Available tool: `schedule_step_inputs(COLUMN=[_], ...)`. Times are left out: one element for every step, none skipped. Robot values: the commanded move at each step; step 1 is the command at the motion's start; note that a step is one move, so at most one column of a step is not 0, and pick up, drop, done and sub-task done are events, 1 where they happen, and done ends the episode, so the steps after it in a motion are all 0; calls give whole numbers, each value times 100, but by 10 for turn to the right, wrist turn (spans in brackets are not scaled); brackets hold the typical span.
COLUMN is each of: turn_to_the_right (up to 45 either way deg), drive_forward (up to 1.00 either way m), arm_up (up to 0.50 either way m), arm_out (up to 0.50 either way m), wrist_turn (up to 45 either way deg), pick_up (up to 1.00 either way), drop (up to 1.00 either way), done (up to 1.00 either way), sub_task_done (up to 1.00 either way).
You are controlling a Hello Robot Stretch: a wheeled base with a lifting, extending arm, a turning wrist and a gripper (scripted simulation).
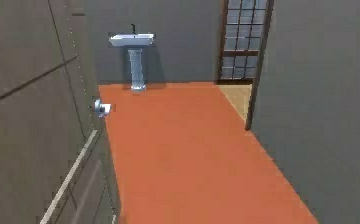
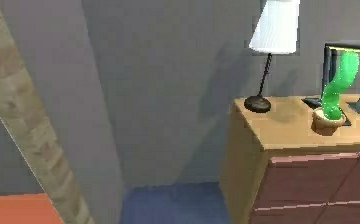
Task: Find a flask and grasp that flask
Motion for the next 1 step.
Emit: schedule_step_inputs(turn_to_the_right=[0], drive_forward=[100], arm_up=[0], arm_out=[0], wrist_turn=[0], pick_up=[0], drop=[0], done=[0], sub_task_done=[0])
